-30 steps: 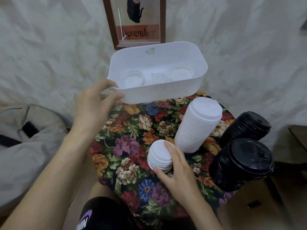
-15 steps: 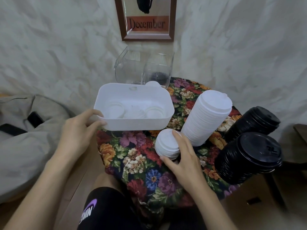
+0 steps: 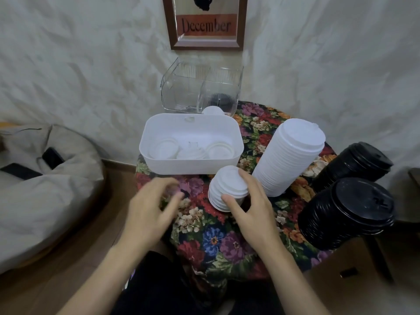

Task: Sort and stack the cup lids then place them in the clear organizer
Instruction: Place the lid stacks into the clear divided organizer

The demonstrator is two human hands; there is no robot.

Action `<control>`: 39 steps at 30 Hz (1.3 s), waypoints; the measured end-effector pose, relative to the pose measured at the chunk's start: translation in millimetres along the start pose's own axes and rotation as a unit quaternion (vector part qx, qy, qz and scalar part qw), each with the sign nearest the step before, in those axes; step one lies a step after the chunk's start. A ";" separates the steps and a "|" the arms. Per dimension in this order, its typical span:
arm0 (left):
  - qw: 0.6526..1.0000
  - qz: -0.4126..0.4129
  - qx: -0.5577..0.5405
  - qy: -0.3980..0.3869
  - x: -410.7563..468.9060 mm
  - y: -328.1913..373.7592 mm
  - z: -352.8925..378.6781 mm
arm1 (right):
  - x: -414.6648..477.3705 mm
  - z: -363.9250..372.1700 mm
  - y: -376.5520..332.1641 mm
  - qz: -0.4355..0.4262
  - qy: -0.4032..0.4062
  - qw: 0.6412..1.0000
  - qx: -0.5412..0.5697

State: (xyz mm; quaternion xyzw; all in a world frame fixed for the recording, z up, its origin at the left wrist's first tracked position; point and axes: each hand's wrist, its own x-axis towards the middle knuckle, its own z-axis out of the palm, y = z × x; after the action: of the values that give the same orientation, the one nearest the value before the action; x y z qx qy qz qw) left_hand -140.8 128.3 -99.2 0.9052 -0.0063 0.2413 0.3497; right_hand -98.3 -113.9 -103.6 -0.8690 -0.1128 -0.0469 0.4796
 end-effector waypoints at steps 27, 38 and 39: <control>0.978 -0.066 -0.164 -0.115 9.1 22.6 19.6 | -22.5 -24.4 9.9 -0.010 -0.132 0.983 -0.128; 0.976 0.109 0.064 -0.177 5.8 42.0 39.9 | -27.8 -41.3 12.5 0.049 -0.164 0.984 0.041; 0.972 0.134 0.093 -0.171 4.8 41.9 43.9 | -28.0 -40.9 11.5 0.042 -0.169 0.984 0.035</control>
State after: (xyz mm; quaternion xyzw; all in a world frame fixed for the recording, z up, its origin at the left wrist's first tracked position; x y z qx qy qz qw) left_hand -125.1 69.5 -98.7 0.9527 -0.1646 0.1268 0.2218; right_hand -121.7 -158.5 -96.4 -0.8508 -0.1568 0.1250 0.4856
